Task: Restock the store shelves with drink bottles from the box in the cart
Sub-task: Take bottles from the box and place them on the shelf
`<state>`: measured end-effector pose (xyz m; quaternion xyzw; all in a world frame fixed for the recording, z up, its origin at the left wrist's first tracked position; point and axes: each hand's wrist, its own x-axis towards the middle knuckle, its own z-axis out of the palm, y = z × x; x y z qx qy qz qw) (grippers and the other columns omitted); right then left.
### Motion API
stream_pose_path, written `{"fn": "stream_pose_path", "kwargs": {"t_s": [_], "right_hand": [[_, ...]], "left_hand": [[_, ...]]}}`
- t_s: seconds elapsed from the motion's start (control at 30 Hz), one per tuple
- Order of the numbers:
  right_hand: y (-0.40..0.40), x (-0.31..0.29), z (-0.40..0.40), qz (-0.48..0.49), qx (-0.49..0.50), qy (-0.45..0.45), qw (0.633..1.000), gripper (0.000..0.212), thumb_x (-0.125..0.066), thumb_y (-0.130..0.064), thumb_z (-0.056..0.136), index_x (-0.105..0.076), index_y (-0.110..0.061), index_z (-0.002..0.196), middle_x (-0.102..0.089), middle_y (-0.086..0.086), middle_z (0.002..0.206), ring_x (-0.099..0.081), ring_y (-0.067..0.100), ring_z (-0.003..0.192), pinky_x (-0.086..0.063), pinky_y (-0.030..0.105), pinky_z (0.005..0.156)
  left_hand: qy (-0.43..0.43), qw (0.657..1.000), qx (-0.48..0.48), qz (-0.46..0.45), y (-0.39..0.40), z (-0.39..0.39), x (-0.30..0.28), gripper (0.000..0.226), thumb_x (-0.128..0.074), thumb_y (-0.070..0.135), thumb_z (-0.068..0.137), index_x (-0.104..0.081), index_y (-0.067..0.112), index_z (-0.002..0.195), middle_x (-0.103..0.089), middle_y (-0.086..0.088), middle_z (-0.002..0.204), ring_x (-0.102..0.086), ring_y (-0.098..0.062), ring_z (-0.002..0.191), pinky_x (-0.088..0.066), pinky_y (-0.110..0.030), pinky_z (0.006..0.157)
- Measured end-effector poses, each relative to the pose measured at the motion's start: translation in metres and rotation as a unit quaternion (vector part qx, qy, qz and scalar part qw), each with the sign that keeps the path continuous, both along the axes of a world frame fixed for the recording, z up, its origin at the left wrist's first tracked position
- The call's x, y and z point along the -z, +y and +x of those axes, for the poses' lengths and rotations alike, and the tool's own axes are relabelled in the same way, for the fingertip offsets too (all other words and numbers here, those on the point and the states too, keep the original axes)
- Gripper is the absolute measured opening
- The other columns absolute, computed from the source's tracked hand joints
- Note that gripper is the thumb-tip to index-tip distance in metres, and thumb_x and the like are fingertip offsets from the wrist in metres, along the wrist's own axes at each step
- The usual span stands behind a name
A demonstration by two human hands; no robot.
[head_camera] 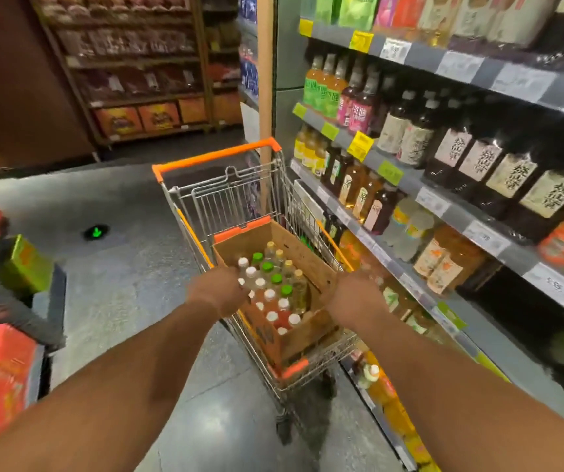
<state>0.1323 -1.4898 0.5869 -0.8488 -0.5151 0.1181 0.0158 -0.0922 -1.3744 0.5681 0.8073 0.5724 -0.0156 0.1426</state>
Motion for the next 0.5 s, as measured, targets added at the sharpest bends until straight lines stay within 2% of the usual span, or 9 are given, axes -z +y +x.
{"fn": "stream_pose_path", "kwargs": {"t_s": [0.1, 0.2, 0.3, 0.4, 0.5], "right_hand": [[0.021, 0.014, 0.007, -0.026, -0.023, -0.019, 0.999, 0.037, -0.049, -0.038, 0.088, -0.060, -0.012, 0.111, -0.059, 0.013, 0.110, -0.060, 0.033, 0.098, -0.052, 0.041, 0.079], [0.043, 0.031, 0.017, -0.020, -0.021, -0.017, 0.999, 0.040, -0.052, -0.044, 0.085, -0.059, -0.011, 0.106, -0.061, 0.013, 0.107, -0.062, 0.033, 0.096, -0.054, 0.041, 0.079], [0.062, 0.050, 0.027, -0.036, -0.043, -0.020, 0.998, 0.050, -0.052, -0.050, 0.085, -0.059, -0.007, 0.109, -0.060, 0.013, 0.108, -0.062, 0.033, 0.096, -0.052, 0.038, 0.074], [0.088, 0.071, 0.039, -0.028, -0.054, 0.012, 0.998, 0.044, -0.057, -0.048, 0.082, -0.060, -0.009, 0.104, -0.063, 0.011, 0.103, -0.064, 0.031, 0.091, -0.050, 0.034, 0.068], [0.118, 0.092, 0.053, -0.056, -0.097, 0.021, 0.993, 0.037, -0.058, -0.043, 0.083, -0.060, -0.012, 0.103, -0.062, 0.010, 0.102, -0.063, 0.031, 0.091, -0.050, 0.034, 0.068]], "left_hand": [[-0.004, 1.000, 0.022, -0.020, 0.017, 0.019, 0.015, 0.019, -0.050, 0.041, 0.088, -0.057, 0.024, 0.086, -0.068, -0.005, 0.096, -0.066, -0.026, 0.083, -0.053, -0.033, 0.070], [0.005, 0.999, 0.030, -0.023, 0.032, 0.037, 0.037, 0.028, -0.054, 0.042, 0.086, -0.059, 0.021, 0.104, -0.065, -0.008, 0.106, -0.062, -0.029, 0.096, -0.047, -0.034, 0.071], [0.025, 0.997, 0.046, -0.057, 0.044, 0.051, 0.058, 0.022, -0.048, 0.035, 0.085, -0.057, 0.019, 0.099, -0.065, -0.011, 0.105, -0.063, -0.033, 0.092, -0.049, -0.036, 0.070], [0.054, 0.995, 0.058, -0.062, 0.060, 0.063, 0.077, 0.031, -0.047, 0.036, 0.081, -0.060, 0.017, 0.103, -0.066, -0.011, 0.098, -0.063, -0.033, 0.087, -0.053, -0.038, 0.068], [0.041, 0.996, 0.051, -0.052, 0.073, 0.074, 0.096, 0.034, -0.049, 0.037, 0.084, -0.061, 0.017, 0.108, -0.067, -0.011, 0.101, -0.064, -0.034, 0.092, -0.054, -0.039, 0.074]]}}
